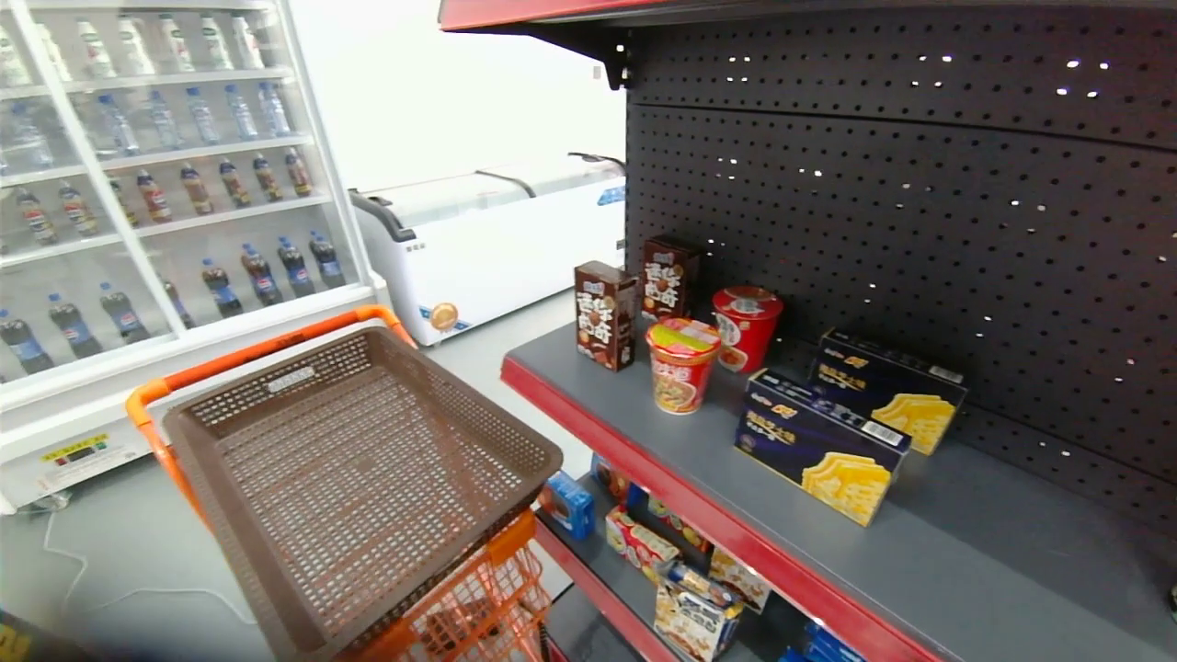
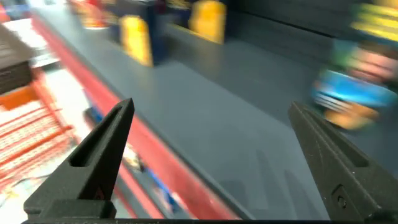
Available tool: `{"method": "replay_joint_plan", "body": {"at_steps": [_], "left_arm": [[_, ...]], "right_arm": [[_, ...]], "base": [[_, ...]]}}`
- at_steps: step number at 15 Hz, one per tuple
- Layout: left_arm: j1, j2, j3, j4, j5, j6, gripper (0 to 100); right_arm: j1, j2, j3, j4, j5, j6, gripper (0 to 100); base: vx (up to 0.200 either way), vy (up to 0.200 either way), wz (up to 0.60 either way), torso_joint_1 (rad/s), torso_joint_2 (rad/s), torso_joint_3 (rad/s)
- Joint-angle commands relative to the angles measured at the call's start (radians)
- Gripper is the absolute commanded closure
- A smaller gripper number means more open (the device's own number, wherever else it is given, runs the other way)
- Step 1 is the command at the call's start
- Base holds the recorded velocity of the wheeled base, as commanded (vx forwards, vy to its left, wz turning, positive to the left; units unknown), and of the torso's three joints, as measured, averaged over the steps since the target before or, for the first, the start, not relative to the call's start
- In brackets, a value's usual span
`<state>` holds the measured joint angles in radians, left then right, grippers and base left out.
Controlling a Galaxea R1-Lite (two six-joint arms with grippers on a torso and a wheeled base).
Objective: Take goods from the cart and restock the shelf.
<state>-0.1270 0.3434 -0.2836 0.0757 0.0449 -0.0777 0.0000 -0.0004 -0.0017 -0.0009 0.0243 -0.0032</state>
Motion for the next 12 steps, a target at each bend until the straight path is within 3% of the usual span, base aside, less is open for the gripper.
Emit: {"method": "replay_joint_plan", "body": {"at_steps": [1, 12], "left_arm": [[-0.002, -0.078, 0.001, 0.006, 0.000, -0.002, 100], [-0.002, -0.083, -0.020, 0.006, 0.001, -0.001, 100]], "right_arm": [[-0.002, 0.000, 0.000, -0.001, 0.000, 0.000, 0], [0.000, 0.000, 0.000, -0.001, 0.000, 0.000, 0]], "base": [[0.000, 0.000, -0.60, 0.007, 0.00, 0.002], [0.000, 0.000, -0.60, 0.002, 0.00, 0.002]]}}
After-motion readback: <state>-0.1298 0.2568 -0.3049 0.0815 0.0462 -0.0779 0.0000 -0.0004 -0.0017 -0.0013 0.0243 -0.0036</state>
